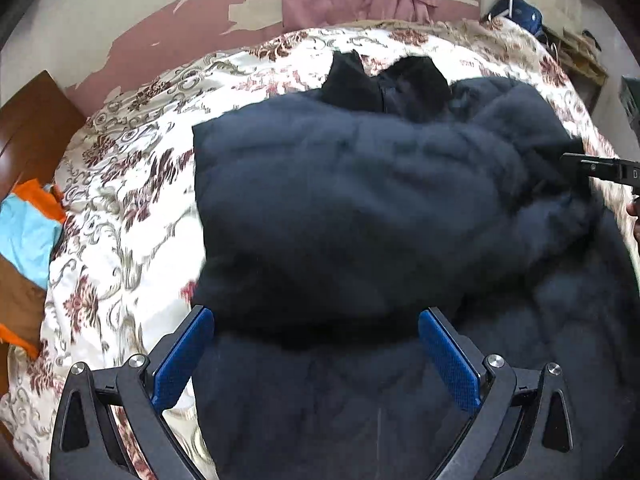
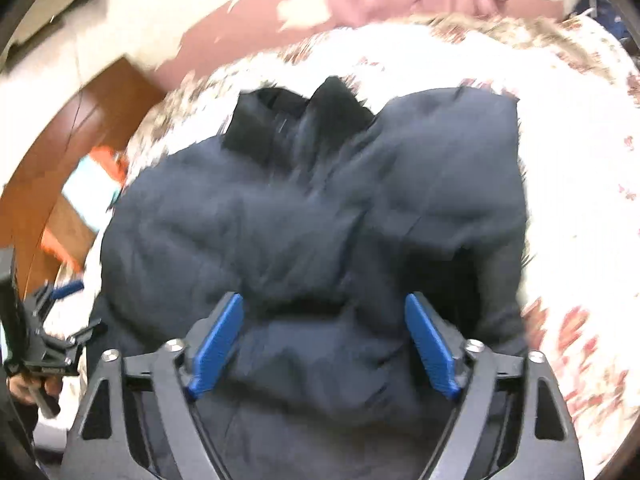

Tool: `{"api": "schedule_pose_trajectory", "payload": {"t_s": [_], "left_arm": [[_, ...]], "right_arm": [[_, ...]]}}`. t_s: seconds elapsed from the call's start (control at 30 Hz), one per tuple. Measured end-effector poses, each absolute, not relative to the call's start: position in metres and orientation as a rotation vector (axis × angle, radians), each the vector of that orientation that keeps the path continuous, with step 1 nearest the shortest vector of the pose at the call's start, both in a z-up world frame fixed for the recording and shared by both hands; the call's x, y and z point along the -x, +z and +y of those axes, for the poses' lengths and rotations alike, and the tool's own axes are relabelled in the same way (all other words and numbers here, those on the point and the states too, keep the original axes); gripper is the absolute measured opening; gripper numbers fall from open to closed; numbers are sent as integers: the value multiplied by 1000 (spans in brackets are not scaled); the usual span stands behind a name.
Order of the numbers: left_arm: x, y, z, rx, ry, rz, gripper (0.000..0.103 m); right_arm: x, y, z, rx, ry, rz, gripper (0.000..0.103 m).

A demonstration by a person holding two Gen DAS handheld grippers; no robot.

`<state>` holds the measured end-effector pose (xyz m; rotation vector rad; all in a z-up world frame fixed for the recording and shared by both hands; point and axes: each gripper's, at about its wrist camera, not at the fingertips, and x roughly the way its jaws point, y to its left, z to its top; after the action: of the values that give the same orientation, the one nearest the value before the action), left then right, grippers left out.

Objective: Fold large clothes

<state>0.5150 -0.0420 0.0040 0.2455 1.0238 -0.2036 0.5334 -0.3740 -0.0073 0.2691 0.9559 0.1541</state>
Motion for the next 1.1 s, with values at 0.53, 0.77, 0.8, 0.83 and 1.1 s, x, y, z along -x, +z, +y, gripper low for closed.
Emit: {"api": "schedule_pose_trajectory", "payload": {"t_s": [0.53,0.77,0.8,0.83,1.1], "left_arm": [[-741,13,-102,13,-105,879,101],[-781,-7,-126,7,-136,852,42],[-782,-9,-128,23,-163,859,32],[-781,-11,-129,41,-202,859,15],[-741,9,-111,36,-227,802,2]], "right_arm": [[-717,4,-377,-353,35,834,71],[-751,-10,-360,-391,109,835,53],[-754,-14,-353,-371,120,847,50],[-755,-16,-348,-349,119,858,34],[-708,12,-351,-143,14,706,1]]}}
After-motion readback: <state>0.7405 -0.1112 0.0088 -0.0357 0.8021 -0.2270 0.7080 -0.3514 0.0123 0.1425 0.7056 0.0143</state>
